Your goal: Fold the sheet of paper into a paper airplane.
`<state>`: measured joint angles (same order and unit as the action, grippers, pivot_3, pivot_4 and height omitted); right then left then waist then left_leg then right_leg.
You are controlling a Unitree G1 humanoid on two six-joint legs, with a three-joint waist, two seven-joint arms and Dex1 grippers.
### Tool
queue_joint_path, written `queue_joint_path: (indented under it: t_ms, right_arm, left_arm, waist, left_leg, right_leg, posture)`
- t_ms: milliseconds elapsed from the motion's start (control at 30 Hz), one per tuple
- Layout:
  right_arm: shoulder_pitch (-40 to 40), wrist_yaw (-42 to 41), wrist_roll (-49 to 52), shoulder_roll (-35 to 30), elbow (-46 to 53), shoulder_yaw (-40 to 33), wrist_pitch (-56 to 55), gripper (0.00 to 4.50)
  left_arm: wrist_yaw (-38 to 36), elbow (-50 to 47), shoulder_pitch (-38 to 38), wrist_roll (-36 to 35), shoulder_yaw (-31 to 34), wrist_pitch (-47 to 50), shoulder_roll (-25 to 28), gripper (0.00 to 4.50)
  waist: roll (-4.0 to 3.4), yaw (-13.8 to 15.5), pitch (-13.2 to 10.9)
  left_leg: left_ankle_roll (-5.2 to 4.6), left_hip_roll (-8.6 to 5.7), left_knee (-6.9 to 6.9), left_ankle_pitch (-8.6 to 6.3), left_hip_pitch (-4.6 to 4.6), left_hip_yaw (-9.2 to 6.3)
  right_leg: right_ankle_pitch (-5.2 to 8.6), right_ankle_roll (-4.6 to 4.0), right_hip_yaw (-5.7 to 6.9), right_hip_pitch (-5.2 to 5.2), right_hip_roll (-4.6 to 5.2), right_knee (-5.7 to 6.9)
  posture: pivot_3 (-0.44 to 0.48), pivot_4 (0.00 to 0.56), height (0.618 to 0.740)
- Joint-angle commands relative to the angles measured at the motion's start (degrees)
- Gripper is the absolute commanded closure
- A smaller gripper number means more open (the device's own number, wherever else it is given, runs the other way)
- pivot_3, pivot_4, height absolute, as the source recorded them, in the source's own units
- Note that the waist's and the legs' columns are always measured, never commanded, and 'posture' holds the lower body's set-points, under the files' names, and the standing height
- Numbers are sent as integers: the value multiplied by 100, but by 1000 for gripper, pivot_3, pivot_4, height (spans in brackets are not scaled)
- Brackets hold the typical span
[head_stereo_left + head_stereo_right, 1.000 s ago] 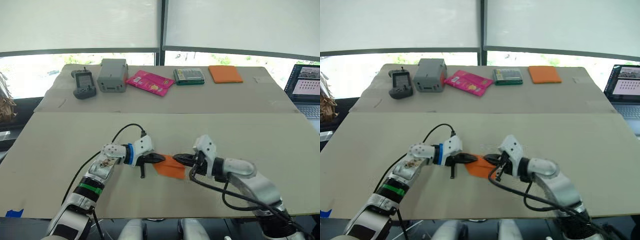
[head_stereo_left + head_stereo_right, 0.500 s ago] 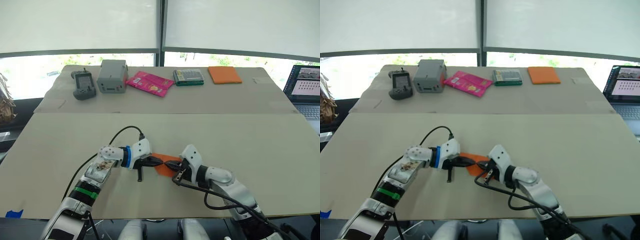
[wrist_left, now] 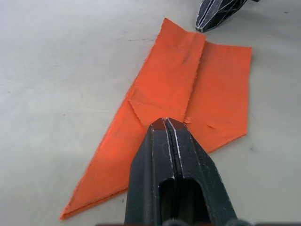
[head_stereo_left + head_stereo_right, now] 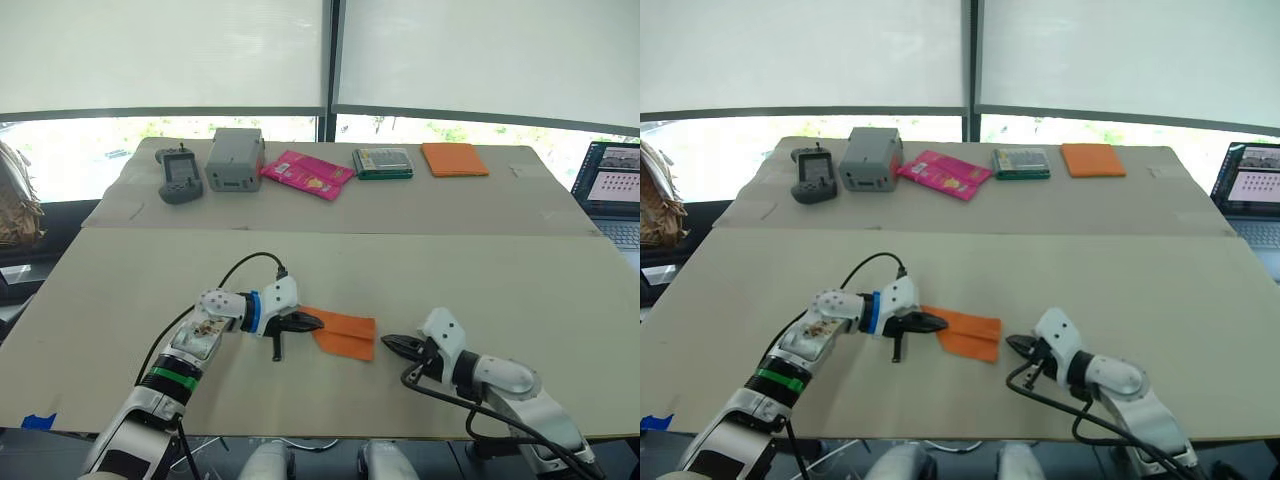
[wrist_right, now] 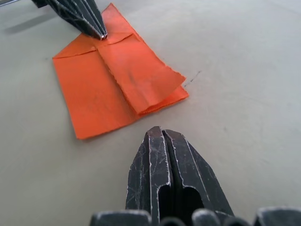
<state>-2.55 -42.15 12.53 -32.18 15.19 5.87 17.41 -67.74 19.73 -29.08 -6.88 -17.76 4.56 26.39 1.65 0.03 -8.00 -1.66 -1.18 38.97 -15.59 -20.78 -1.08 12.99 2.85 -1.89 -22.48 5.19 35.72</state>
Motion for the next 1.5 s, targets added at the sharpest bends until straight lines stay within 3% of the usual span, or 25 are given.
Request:
queue_joint_path:
  t_ms: [33, 267, 400, 567, 1000, 1100, 1300, 1500]
  right_arm:
    - [170, -142, 234, -1, 202, -211, -150, 4466]
    - [826, -162, 527, -63, 297, -222, 669, 4466]
    - [1309, -108, 574, -31, 192, -84, 1321, 3323]
    - [1770, -92, 616, 88, -99, 110, 2002, 1527]
    - [1847, -440, 1195, 214, -395, 192, 3038, 1527]
    - [1919, -339, 1229, 370, -509, 250, 3099, 2351]
    - [2007, -353, 1297, 447, -576, 177, 3188, 4466]
    - [2104, -428, 1402, 448, -520, 55, 3234, 4490]
  left_arm:
    - [18, 192, 3, 170, -49, -8, 15, 4500]
    - [30, 61, 102, 151, -17, -1, 63, 4500]
    - [91, -94, 212, 132, 29, 83, 93, 4500]
    - [152, -205, 292, 139, 37, 138, 91, 4500]
    - [263, -354, 402, 19, 166, 298, 66, 4500]
    - [283, -377, 402, 67, 157, 297, 67, 4500]
    - [317, -396, 425, 90, 166, 301, 78, 4500]
    - [334, -405, 447, 85, 165, 308, 90, 4500]
  waist:
    - [-2, -2, -1]
    - [-5, -9, -3]
    - [-5, -12, -3]
    - [-5, -17, -3]
    - [-6, -37, -3]
    - [-6, -60, -3]
    - [-6, -70, -3]
    - [-6, -70, -3]
  left_leg:
    - [0, 0, 0, 0, -1, 0]
    - [0, 2, 0, 0, -12, -1]
    - [0, -1, 1, 0, -42, 2]
    - [0, 1, -1, 0, -45, 2]
    - [0, 2, -2, 0, -48, 1]
    - [0, 2, -2, 0, -48, 1]
    - [0, 2, -6, 0, -49, 1]
    - [0, 2, -6, 0, -49, 1]
  right_leg:
    - [0, 0, 0, -2, 0, 0]
    - [-1, -2, -1, -15, -1, 2]
    - [-2, -3, -6, -54, 2, 13]
    - [-3, -4, -6, -60, 0, 14]
    - [-3, -4, -6, -61, 1, 11]
    - [-3, -4, -5, -61, 1, 11]
    - [-3, -4, -5, -65, 1, 12]
    - [-2, -4, -5, -65, 1, 11]
  posture:
    - [0, 150, 740]
    - [0, 150, 740]
    - [0, 150, 740]
    - [0, 150, 740]
    - [0, 150, 740]
    - [0, 150, 740]
    - [0, 150, 740]
    - [0, 150, 740]
